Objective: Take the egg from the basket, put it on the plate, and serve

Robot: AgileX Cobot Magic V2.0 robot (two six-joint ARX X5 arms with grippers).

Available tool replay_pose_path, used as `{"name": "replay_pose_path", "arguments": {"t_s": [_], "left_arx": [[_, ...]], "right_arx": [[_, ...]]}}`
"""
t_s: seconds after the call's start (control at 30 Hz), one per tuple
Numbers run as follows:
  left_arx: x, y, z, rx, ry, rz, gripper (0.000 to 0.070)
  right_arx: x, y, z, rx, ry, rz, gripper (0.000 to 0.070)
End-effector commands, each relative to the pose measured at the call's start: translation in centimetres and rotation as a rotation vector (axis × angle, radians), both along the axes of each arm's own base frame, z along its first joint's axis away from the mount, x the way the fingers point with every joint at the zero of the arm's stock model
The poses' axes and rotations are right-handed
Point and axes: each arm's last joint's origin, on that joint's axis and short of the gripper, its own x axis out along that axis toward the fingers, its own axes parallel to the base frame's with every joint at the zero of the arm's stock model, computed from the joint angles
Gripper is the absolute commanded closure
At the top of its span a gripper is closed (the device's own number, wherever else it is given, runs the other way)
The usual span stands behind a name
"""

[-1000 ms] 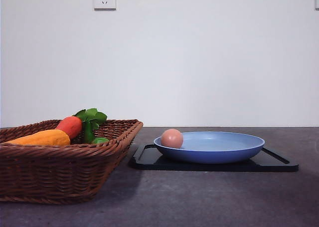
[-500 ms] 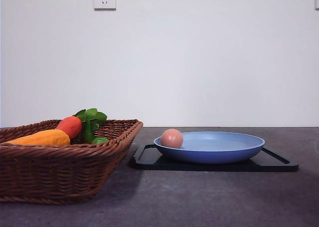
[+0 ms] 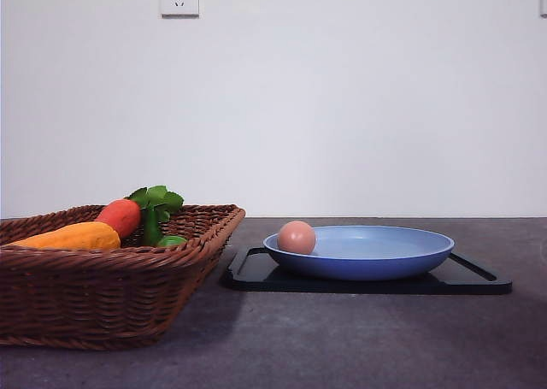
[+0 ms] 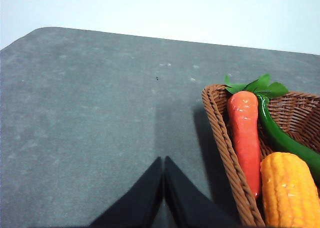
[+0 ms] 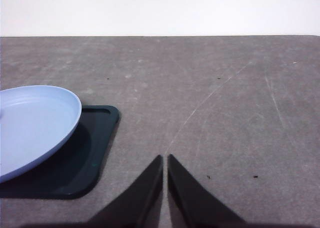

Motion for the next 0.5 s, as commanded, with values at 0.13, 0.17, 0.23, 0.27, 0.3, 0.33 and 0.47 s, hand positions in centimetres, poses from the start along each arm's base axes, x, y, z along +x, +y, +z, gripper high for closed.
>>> {"name": "replay_pose_path", "arguments": {"t_s": [0.13,0.17,0.23,0.27,0.3,0.33,0.47], "left_arx": [[0.12,0.02,-0.94,-0.002,0.027,0.004,0.07],[0.12,0.02,-0.95,-0.002,0.027,0.004,0.07],[0.12,0.02,-0.94,-0.002,0.027,0.004,0.07],[0.12,0.02,-0.95,-0.002,0.027,0.004,0.07],[0.12,0.02,-0.94,-0.002,0.027,0.004,0.07],[0.12,0.02,-0.94,-0.002,0.027,0.004,0.07],[0.12,0.02,-0.94,-0.002,0.027,0.004,0.07]], "right_arx": [[0.04,0.0,-0.14,-0.004,-0.002,0.0,0.07],[0.04,0.0,-0.14,-0.004,-0.002,0.0,0.07],[0.04,0.0,-0.14,-0.004,-0.002,0.0,0.07],[0.04,0.0,-0.14,-0.004,-0.002,0.0,0.07],[0.04,0.0,-0.14,-0.004,-0.002,0.0,0.07],[0.04,0.0,-0.14,-0.004,-0.002,0.0,0.07],[0.04,0.0,-0.14,-0.004,-0.002,0.0,0.07]]}}
